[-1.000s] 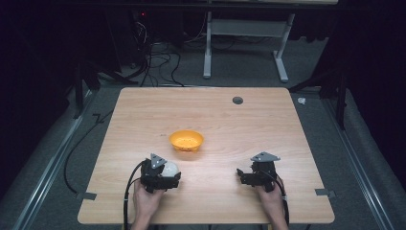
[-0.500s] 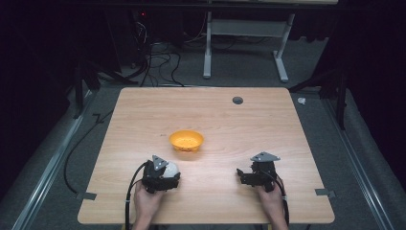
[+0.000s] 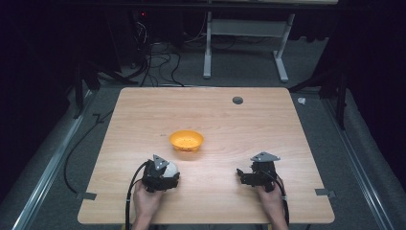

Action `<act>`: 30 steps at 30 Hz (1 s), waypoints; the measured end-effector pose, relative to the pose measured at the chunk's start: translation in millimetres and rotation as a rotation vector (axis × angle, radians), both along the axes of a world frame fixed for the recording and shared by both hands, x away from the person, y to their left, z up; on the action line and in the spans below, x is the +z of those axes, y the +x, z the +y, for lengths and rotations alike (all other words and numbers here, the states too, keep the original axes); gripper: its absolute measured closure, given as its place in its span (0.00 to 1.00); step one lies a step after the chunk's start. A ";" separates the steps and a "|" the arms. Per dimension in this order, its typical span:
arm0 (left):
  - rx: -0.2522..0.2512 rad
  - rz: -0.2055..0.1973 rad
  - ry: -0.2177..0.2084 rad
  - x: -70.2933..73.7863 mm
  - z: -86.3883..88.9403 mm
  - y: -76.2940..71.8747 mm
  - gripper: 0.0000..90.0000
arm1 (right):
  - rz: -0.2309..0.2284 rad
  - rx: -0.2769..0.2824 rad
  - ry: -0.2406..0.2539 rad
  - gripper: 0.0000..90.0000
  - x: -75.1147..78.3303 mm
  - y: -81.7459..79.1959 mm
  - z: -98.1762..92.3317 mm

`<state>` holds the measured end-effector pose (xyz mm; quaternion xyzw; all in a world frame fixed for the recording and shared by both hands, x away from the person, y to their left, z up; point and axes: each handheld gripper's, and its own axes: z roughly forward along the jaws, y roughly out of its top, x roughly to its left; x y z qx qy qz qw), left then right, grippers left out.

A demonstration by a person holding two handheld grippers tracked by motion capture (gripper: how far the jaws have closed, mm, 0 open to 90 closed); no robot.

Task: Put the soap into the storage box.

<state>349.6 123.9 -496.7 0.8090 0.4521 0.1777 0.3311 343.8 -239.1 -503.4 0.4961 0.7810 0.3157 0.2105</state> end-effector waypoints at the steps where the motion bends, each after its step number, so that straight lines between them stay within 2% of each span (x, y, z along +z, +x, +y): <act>1: 0.000 -0.001 -0.005 1.0 0.9 -0.5 0.27 | 0.000 0.000 0.000 0.16 0.0 -0.1 0.0; 5: -0.006 0.003 -0.031 5.0 4.7 -2.3 0.27 | 0.000 0.000 0.000 0.16 0.0 -0.1 0.0; 11: -0.018 -0.007 -0.041 11.0 8.1 -4.5 0.27 | 0.000 0.000 0.000 0.16 0.0 -0.1 0.0; 19: -0.021 -0.010 -0.088 22.6 10.0 -8.2 0.27 | 0.000 0.007 0.001 0.16 -0.1 -0.4 0.0; 25: -0.033 -0.018 -0.087 36.4 9.6 -8.2 0.27 | -0.001 0.016 0.003 0.16 -0.1 -0.3 0.0; 30: -0.031 -0.016 -0.129 43.2 12.0 -9.1 0.27 | -0.002 0.017 0.002 0.16 -0.2 -0.3 0.0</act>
